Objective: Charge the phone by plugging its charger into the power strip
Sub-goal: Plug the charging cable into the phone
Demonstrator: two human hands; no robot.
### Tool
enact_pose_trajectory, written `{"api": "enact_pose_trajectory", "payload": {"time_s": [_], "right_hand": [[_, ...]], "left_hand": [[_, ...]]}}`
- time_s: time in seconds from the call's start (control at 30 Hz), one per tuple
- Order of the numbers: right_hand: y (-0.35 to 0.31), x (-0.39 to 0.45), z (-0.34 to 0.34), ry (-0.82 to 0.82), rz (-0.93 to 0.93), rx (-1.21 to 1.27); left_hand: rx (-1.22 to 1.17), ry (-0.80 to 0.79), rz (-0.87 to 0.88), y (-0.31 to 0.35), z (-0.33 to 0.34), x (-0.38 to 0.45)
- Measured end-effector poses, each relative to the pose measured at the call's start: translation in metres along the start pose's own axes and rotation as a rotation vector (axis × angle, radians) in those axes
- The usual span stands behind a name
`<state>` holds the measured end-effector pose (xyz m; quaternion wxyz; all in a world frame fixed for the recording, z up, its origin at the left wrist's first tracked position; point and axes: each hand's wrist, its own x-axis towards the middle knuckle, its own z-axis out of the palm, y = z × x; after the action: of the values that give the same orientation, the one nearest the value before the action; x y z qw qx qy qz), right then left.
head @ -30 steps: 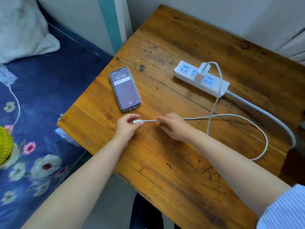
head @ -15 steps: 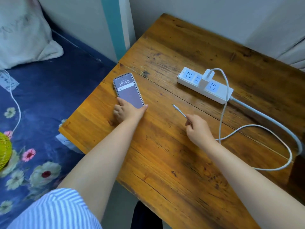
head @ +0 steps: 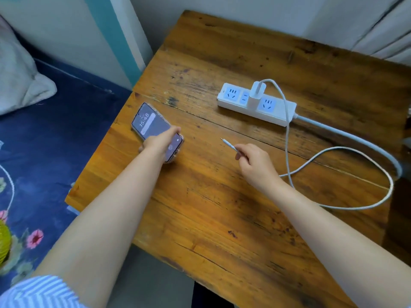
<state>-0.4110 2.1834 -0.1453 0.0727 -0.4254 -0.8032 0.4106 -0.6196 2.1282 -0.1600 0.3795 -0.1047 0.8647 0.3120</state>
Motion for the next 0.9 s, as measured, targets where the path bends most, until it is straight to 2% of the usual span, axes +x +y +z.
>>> {"api": "enact_pose_trajectory", "payload": {"time_s": [0.1,0.27,0.5,0.9], "right_hand": [[-0.007,-0.005,-0.001,0.051,-0.07,0.053],[-0.024,-0.014,-0.012,0.152,-0.084,0.177],[-0.034,-0.022,-0.024,0.186,-0.149,-0.02],[-0.026,-0.009,-0.033,0.136,-0.03,-0.105]], "left_hand": [[-0.325,-0.217,-0.051,0.006,-0.004,-0.024],[-0.491,-0.415,-0.064,0.004,-0.005,-0.055],[-0.578,-0.49,-0.098,-0.001,0.012,-0.081],[-0.564,-0.482,-0.06,0.003,0.038,-0.096]]}}
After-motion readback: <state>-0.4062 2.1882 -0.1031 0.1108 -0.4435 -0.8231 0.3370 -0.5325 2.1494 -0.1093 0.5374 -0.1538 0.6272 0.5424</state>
